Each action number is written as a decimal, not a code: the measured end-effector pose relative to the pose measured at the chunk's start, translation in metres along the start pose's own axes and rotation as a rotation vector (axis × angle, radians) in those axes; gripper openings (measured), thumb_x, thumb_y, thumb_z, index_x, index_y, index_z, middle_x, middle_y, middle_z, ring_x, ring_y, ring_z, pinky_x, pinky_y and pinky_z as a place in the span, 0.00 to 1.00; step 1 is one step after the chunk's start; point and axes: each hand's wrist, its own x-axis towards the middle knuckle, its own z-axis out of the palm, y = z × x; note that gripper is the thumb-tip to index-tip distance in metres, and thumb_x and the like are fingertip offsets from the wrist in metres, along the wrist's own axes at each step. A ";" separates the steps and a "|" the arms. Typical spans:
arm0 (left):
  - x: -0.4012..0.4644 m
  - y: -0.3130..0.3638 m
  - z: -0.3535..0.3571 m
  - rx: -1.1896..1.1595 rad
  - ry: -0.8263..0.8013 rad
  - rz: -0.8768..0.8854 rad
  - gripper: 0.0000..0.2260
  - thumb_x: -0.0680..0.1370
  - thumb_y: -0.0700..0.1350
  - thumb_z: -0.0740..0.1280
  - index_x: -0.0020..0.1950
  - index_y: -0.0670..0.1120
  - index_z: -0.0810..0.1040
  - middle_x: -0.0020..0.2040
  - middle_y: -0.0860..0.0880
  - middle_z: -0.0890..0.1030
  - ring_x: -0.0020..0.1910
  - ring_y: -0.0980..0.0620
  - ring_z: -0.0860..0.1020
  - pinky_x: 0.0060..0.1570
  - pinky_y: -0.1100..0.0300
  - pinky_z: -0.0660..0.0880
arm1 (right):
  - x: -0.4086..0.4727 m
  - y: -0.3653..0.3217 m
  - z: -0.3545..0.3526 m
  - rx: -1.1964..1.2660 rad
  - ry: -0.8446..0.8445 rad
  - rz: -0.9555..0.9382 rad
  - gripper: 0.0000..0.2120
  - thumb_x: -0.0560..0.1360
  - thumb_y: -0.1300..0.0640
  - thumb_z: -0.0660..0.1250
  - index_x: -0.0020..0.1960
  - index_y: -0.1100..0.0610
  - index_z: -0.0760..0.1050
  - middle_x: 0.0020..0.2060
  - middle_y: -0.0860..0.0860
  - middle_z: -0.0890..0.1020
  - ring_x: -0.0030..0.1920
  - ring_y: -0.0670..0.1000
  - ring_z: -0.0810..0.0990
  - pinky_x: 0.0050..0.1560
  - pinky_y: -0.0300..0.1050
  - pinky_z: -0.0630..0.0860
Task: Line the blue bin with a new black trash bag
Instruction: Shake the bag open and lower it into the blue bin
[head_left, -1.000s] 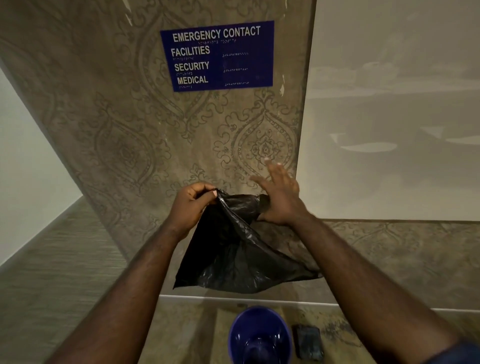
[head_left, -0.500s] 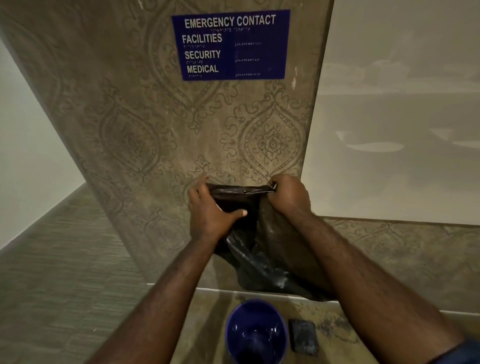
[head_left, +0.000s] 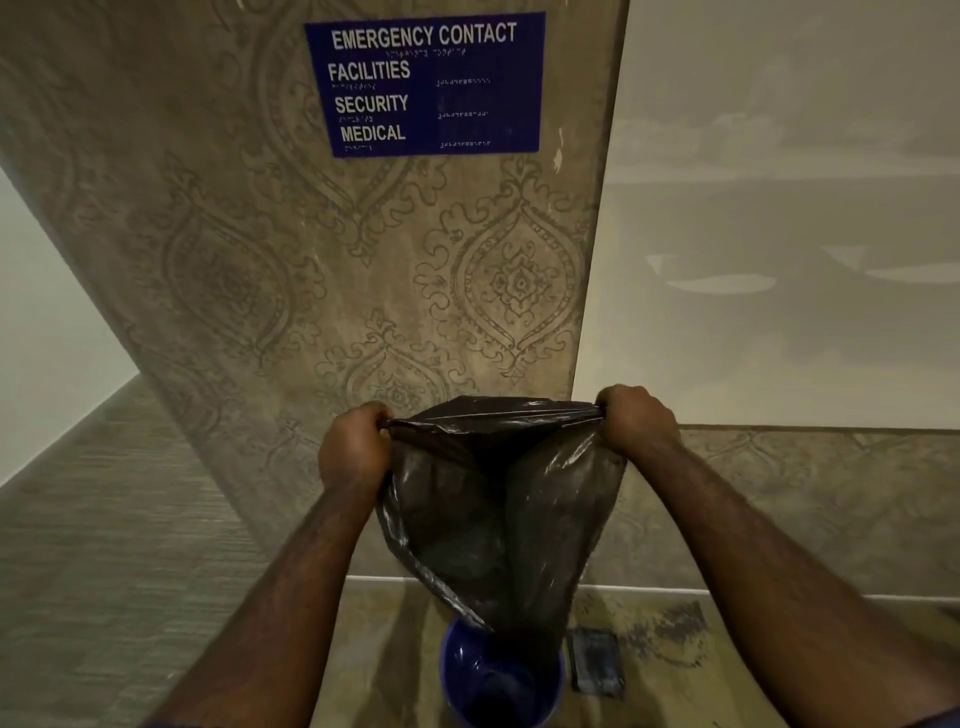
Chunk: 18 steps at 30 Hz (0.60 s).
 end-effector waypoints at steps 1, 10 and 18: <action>0.002 0.000 -0.001 -0.019 0.022 0.025 0.06 0.72 0.41 0.65 0.42 0.50 0.81 0.38 0.52 0.81 0.37 0.50 0.79 0.37 0.59 0.74 | 0.000 0.003 0.002 0.000 0.014 0.018 0.13 0.72 0.60 0.63 0.53 0.52 0.80 0.51 0.56 0.82 0.50 0.59 0.81 0.44 0.47 0.72; 0.020 -0.011 -0.015 0.109 -0.056 0.035 0.09 0.70 0.35 0.66 0.44 0.45 0.83 0.42 0.44 0.83 0.41 0.45 0.80 0.40 0.59 0.74 | 0.000 0.014 0.003 -0.092 -0.108 0.076 0.14 0.71 0.63 0.64 0.55 0.55 0.79 0.53 0.56 0.82 0.52 0.58 0.81 0.45 0.47 0.74; 0.019 0.000 -0.033 -0.002 -0.051 -0.012 0.08 0.70 0.37 0.67 0.40 0.48 0.83 0.37 0.47 0.82 0.39 0.47 0.80 0.39 0.59 0.75 | 0.002 0.009 -0.004 0.080 -0.013 0.165 0.10 0.74 0.62 0.64 0.53 0.58 0.80 0.51 0.59 0.83 0.48 0.59 0.81 0.49 0.50 0.79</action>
